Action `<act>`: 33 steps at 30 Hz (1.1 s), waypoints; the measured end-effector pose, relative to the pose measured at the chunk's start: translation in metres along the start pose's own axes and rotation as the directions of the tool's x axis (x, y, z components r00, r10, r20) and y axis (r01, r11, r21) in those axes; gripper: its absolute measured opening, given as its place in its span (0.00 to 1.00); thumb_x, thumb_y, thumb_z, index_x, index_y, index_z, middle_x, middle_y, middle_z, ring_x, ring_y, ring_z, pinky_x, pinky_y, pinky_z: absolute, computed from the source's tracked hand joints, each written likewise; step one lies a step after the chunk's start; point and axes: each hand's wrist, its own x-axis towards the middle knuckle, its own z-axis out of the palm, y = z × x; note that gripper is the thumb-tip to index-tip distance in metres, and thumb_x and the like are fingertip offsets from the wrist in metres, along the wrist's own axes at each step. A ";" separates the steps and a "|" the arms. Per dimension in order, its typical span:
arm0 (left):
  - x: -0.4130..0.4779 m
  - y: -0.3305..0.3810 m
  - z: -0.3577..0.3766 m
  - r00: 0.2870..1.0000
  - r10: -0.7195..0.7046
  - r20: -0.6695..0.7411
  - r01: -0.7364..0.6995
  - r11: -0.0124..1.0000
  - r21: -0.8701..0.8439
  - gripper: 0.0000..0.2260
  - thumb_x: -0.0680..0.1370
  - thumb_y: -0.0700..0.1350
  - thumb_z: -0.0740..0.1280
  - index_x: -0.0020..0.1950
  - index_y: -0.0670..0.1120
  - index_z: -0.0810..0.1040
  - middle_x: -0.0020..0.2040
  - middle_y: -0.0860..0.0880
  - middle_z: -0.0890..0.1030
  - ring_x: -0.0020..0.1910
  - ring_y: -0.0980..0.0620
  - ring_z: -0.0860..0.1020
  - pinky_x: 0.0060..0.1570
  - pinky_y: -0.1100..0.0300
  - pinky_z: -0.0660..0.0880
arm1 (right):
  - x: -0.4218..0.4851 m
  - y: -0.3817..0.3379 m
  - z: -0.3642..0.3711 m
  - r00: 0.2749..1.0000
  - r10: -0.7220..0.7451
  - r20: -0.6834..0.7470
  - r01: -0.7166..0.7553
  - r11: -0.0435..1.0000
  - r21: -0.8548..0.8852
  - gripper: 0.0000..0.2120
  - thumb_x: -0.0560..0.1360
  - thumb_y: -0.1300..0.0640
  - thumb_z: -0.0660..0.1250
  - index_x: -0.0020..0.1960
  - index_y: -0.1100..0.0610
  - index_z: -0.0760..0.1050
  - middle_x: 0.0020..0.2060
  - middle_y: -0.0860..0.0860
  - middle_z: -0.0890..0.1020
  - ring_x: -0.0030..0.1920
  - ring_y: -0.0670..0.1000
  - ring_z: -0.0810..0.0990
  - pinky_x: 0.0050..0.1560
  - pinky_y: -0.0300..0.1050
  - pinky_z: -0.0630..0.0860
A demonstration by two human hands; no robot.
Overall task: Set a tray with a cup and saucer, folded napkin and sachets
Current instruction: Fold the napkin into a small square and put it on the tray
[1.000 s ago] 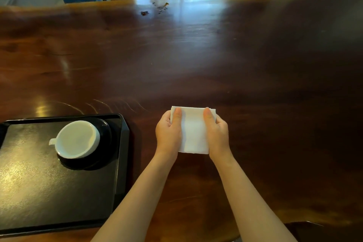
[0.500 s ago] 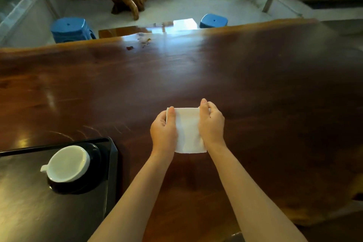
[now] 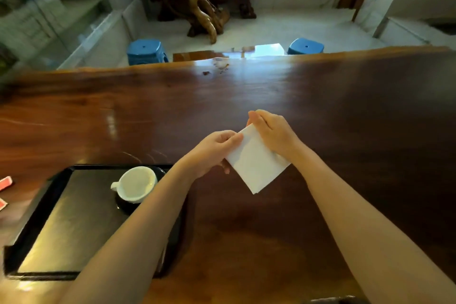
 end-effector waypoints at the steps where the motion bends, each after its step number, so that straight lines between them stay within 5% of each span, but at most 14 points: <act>1: -0.005 0.001 -0.001 0.999 0.039 -0.034 -0.039 0.999 -0.001 0.14 0.81 0.49 0.57 0.51 0.41 0.76 0.34 0.50 0.77 0.26 0.57 0.75 0.22 0.65 0.71 | 0.003 -0.006 0.000 1.000 -0.004 0.005 0.003 0.999 0.040 0.18 0.79 0.46 0.54 0.41 0.54 0.76 0.36 0.49 0.79 0.35 0.47 0.76 0.35 0.40 0.71; 4: -0.020 0.003 -0.010 0.972 0.113 -0.207 -0.122 0.992 -0.031 0.11 0.82 0.48 0.56 0.49 0.43 0.74 0.32 0.50 0.75 0.23 0.58 0.73 0.21 0.66 0.70 | 0.010 -0.012 -0.006 0.977 0.078 0.200 -0.148 0.918 0.368 0.15 0.77 0.43 0.60 0.44 0.51 0.80 0.40 0.50 0.84 0.37 0.45 0.82 0.37 0.39 0.79; 7: -0.036 -0.002 -0.028 0.895 0.124 -0.428 -0.148 0.989 -0.022 0.09 0.81 0.49 0.55 0.50 0.46 0.72 0.37 0.48 0.76 0.27 0.59 0.75 0.22 0.66 0.72 | 0.007 -0.007 -0.002 0.885 0.076 0.460 -0.347 0.766 0.541 0.19 0.69 0.40 0.66 0.52 0.52 0.80 0.50 0.56 0.84 0.48 0.54 0.83 0.47 0.51 0.81; 11: -0.052 -0.015 -0.048 0.808 0.129 -0.575 -0.193 0.980 -0.051 0.07 0.82 0.49 0.54 0.50 0.49 0.70 0.42 0.49 0.76 0.33 0.59 0.77 0.26 0.65 0.76 | 0.013 -0.028 0.044 0.906 0.112 0.407 -0.395 0.566 0.724 0.17 0.72 0.48 0.66 0.57 0.55 0.76 0.50 0.54 0.84 0.51 0.55 0.83 0.44 0.49 0.81; 14: -0.067 -0.033 -0.069 0.817 0.066 -0.573 -0.176 0.974 -0.140 0.07 0.81 0.49 0.56 0.48 0.50 0.72 0.44 0.48 0.75 0.39 0.55 0.76 0.30 0.66 0.76 | 0.018 -0.063 0.093 0.953 0.275 0.125 -0.290 0.721 0.629 0.12 0.79 0.50 0.58 0.54 0.56 0.74 0.42 0.50 0.81 0.42 0.49 0.80 0.37 0.44 0.77; 17: -0.081 -0.049 -0.103 0.801 -0.016 -0.598 -0.125 0.973 -0.194 0.09 0.80 0.53 0.57 0.48 0.50 0.73 0.45 0.48 0.77 0.40 0.52 0.78 0.28 0.61 0.76 | 0.015 -0.095 0.143 0.977 0.163 -0.139 -0.108 0.936 0.335 0.12 0.81 0.48 0.52 0.49 0.55 0.69 0.35 0.47 0.73 0.34 0.45 0.71 0.31 0.40 0.68; 20: -0.089 -0.069 -0.139 0.688 -0.022 -0.725 -0.049 0.996 -0.078 0.10 0.80 0.54 0.55 0.44 0.52 0.70 0.39 0.50 0.74 0.36 0.50 0.76 0.28 0.57 0.73 | 0.018 -0.122 0.189 0.978 0.117 -0.170 -0.074 0.968 0.239 0.14 0.81 0.49 0.51 0.48 0.58 0.67 0.33 0.47 0.71 0.33 0.46 0.70 0.31 0.43 0.67; 23: -0.106 -0.099 -0.181 0.607 0.052 -0.793 -0.042 0.999 0.033 0.09 0.81 0.52 0.55 0.44 0.51 0.69 0.36 0.54 0.73 0.33 0.57 0.72 0.27 0.70 0.69 | 0.025 -0.146 0.239 0.978 0.158 -0.134 -0.127 0.968 0.217 0.13 0.80 0.47 0.52 0.48 0.56 0.67 0.35 0.47 0.72 0.34 0.44 0.71 0.29 0.39 0.68; 27: -0.134 -0.151 -0.247 0.603 0.053 -0.796 0.015 0.997 0.078 0.10 0.81 0.52 0.55 0.41 0.53 0.68 0.36 0.55 0.72 0.33 0.60 0.71 0.28 0.72 0.67 | 0.034 -0.173 0.320 0.975 0.180 -0.131 -0.152 0.968 0.200 0.13 0.80 0.47 0.52 0.49 0.55 0.68 0.35 0.44 0.73 0.35 0.42 0.73 0.23 0.28 0.66; 33: -0.158 -0.217 -0.313 0.596 -0.006 -0.803 0.135 0.986 0.093 0.09 0.81 0.49 0.56 0.44 0.46 0.69 0.36 0.55 0.71 0.33 0.58 0.70 0.31 0.71 0.67 | 0.049 -0.186 0.421 0.961 0.264 -0.077 -0.252 0.958 0.139 0.16 0.80 0.46 0.50 0.41 0.55 0.65 0.32 0.47 0.71 0.31 0.45 0.70 0.28 0.40 0.62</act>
